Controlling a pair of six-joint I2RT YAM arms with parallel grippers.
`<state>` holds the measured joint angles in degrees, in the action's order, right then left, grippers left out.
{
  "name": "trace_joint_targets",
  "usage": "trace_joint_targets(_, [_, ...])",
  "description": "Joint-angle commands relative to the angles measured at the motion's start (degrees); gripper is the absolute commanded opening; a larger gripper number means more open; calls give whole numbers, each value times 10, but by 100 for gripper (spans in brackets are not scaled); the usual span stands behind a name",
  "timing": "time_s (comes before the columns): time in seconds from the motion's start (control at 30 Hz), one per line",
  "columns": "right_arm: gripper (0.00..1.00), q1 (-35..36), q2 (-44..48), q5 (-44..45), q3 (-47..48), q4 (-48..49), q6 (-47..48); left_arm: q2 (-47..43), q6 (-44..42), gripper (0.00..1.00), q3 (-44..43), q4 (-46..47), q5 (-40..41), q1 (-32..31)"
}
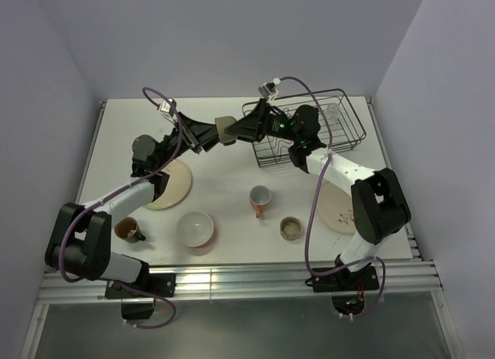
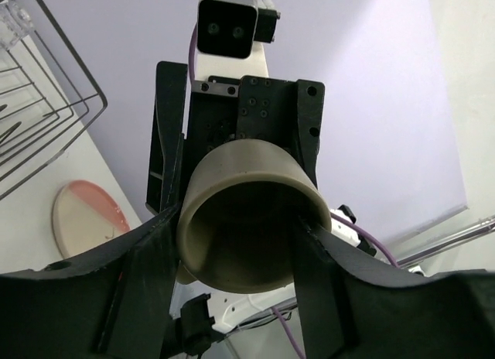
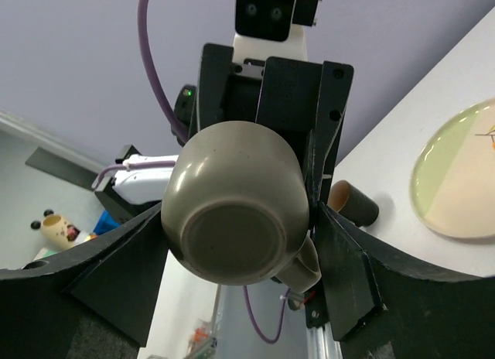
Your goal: Load the mixed dishes into the dish rack
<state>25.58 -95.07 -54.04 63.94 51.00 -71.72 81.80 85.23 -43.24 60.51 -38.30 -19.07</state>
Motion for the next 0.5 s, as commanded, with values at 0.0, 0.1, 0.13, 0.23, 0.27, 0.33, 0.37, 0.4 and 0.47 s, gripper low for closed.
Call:
trace_joint_targets(0.0, [37, -14, 13, -1, 3, 67, 1, -38, -46, 64, 10, -50, -21, 18])
trace_joint_targets(0.1, [38, -17, 16, -2, -7, 67, 2, -52, -66, 65, 5, -88, -27, 29])
trace_joint_targets(0.13, [38, -18, 16, -1, -11, 67, 3, -54, -70, 66, 4, -96, -31, 32])
trace_joint_targets(0.23, [38, -21, 14, 3, -14, 71, 0, -61, -83, 66, 5, -122, -36, 38])
trace_joint_targets(0.27, [38, -22, 13, 4, -13, 72, -3, -63, -85, 66, 8, -126, -39, 39])
trace_joint_targets(0.33, [37, -25, 12, 5, -11, 78, -5, -64, -87, 66, 11, -129, -40, 40])
trace_joint_targets(0.37, [38, -25, 11, 6, -10, 81, -9, -63, -86, 66, 14, -128, -41, 40])
trace_joint_targets(0.4, [38, -26, 10, 6, -9, 81, -10, -63, -86, 66, 16, -127, -41, 40])
trace_joint_targets(0.47, [38, -27, 8, 6, -7, 87, -15, -62, -85, 66, 19, -123, -41, 40])
